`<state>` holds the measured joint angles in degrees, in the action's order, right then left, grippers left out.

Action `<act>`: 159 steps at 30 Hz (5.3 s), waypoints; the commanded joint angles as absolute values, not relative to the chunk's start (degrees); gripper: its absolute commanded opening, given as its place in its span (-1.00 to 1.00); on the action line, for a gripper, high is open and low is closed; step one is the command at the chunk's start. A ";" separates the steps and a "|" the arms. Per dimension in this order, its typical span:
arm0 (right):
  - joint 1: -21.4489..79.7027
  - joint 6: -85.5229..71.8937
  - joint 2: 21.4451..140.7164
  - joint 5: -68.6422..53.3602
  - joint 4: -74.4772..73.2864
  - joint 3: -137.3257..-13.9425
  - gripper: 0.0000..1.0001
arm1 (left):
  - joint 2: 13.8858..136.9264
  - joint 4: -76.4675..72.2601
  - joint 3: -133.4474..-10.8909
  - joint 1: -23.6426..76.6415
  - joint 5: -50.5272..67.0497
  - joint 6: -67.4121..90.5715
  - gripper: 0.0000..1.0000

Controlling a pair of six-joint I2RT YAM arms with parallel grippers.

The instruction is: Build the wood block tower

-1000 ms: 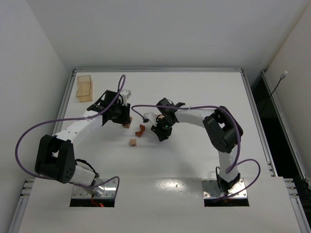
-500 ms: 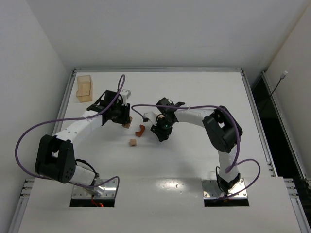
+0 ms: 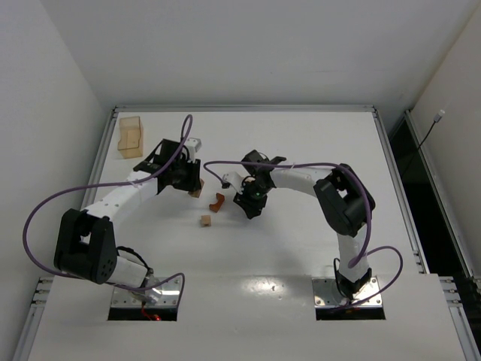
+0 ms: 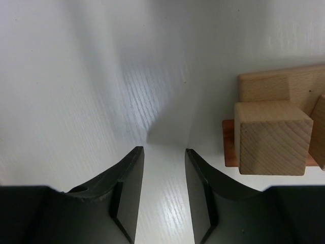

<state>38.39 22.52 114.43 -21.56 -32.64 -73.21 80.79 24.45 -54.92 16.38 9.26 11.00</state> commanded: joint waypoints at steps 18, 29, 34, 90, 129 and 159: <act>38.23 23.91 115.93 -21.97 -35.16 -77.70 -0.11 | 80.51 21.62 -57.04 14.06 11.78 11.07 -1.00; 38.23 23.91 116.46 -22.50 -35.16 -78.22 -0.01 | 80.51 21.62 -57.04 14.06 12.83 10.55 -1.00; 37.71 23.91 116.46 -23.03 -35.16 -78.22 -0.01 | 80.51 21.62 -56.51 13.54 13.36 10.55 -1.00; 37.18 23.91 117.42 -24.08 -36.74 -79.11 0.09 | 81.56 20.57 -55.99 12.48 14.94 10.55 -1.00; 37.18 23.38 117.42 -22.94 -36.74 -79.10 0.15 | 82.62 20.57 -56.51 12.48 15.47 10.02 -1.00; 35.60 25.75 117.52 -26.89 -39.02 -80.24 0.35 | 83.14 20.57 -57.04 12.48 16.00 10.02 -1.00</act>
